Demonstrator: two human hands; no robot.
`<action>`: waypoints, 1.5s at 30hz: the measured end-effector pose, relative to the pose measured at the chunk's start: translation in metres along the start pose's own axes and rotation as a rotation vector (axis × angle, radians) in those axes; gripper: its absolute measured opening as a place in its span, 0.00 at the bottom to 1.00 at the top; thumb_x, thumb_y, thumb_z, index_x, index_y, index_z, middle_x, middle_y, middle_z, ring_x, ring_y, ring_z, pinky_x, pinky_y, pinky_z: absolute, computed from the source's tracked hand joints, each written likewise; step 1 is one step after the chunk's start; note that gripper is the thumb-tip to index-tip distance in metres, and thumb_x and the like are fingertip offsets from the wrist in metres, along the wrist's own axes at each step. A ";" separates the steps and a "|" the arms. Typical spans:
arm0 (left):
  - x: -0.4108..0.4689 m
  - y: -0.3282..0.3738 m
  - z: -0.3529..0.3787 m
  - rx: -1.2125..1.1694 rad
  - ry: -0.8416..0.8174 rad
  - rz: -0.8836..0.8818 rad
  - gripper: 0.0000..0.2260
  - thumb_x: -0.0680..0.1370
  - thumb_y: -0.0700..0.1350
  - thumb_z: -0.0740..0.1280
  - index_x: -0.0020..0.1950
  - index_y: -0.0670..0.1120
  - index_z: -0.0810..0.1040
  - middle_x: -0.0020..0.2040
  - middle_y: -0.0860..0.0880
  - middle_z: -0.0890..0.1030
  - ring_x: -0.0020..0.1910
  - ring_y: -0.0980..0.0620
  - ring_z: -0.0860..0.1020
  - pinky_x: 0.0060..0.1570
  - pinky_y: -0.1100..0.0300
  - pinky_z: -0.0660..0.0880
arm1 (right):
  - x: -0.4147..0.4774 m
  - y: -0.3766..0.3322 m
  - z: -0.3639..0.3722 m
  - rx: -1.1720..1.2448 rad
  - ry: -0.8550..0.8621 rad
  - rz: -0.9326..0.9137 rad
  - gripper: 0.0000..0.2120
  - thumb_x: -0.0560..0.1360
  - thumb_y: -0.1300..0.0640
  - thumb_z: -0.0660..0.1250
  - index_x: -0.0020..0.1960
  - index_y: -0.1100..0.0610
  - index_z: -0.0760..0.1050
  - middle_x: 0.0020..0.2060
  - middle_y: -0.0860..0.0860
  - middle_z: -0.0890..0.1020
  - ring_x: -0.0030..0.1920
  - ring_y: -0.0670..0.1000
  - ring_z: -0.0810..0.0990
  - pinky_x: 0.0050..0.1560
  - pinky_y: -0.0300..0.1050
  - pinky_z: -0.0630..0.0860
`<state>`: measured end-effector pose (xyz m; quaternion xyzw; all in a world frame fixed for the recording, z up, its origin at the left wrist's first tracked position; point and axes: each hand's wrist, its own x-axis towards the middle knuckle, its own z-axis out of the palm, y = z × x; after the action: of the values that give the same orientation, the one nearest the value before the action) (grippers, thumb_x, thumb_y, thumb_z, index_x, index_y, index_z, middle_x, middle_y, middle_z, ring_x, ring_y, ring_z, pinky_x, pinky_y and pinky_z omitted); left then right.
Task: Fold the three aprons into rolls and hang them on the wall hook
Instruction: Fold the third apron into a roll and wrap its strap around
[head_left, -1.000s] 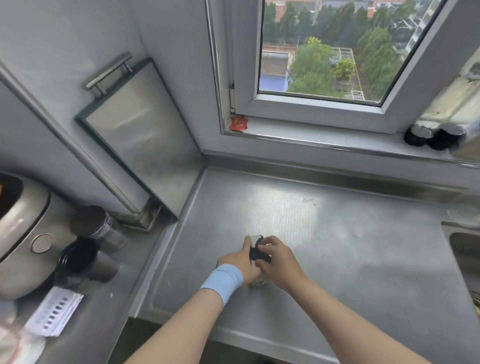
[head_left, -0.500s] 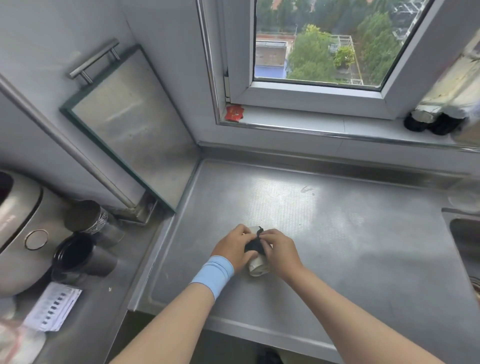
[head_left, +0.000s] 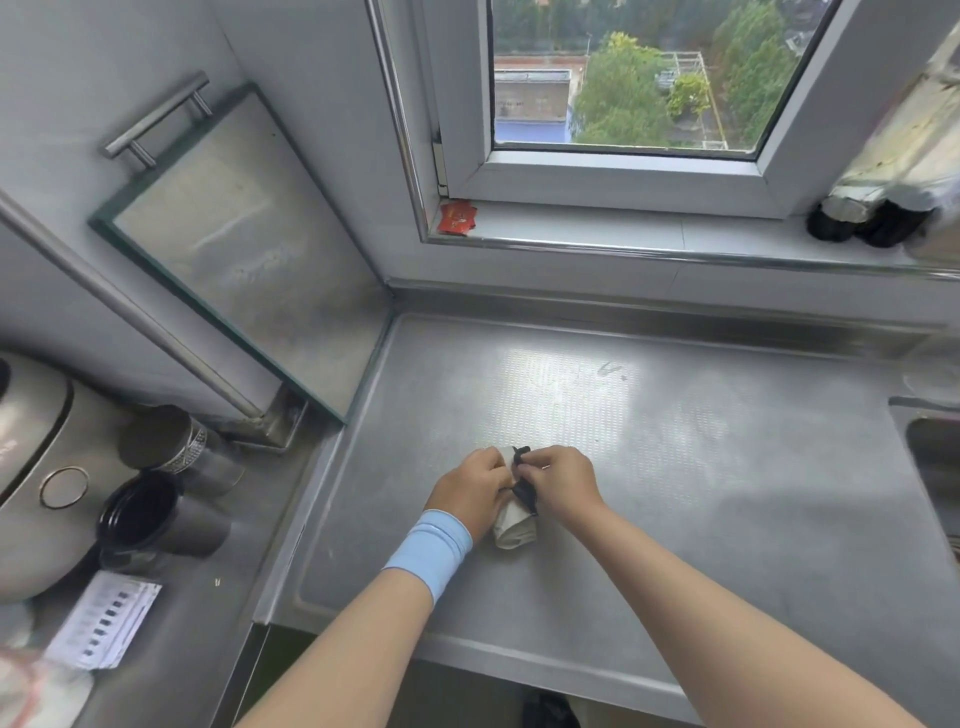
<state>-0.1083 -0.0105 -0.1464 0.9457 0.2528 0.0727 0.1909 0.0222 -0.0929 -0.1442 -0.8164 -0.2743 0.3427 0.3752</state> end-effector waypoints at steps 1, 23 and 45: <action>0.000 0.001 -0.001 0.019 -0.008 0.019 0.05 0.69 0.40 0.72 0.39 0.44 0.77 0.38 0.48 0.74 0.35 0.47 0.75 0.25 0.62 0.66 | 0.000 -0.002 0.001 0.042 0.012 0.022 0.04 0.69 0.60 0.73 0.41 0.53 0.85 0.34 0.43 0.82 0.37 0.41 0.78 0.34 0.26 0.67; -0.003 -0.002 -0.007 -0.316 0.013 -0.179 0.05 0.73 0.36 0.66 0.43 0.46 0.73 0.41 0.49 0.77 0.38 0.49 0.75 0.43 0.54 0.75 | 0.001 0.010 -0.004 -0.090 -0.376 -0.088 0.17 0.70 0.60 0.67 0.25 0.57 0.65 0.26 0.52 0.66 0.29 0.48 0.63 0.33 0.44 0.61; 0.006 0.014 0.002 -0.762 -0.077 -1.063 0.10 0.62 0.47 0.67 0.33 0.41 0.81 0.35 0.44 0.84 0.36 0.45 0.84 0.44 0.51 0.82 | -0.021 0.006 0.004 -0.100 -0.045 -0.147 0.16 0.71 0.67 0.62 0.51 0.48 0.73 0.41 0.47 0.79 0.42 0.49 0.79 0.43 0.45 0.75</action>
<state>-0.0965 -0.0200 -0.1425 0.5598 0.6354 0.0192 0.5316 0.0076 -0.1092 -0.1431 -0.8039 -0.3588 0.3183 0.3517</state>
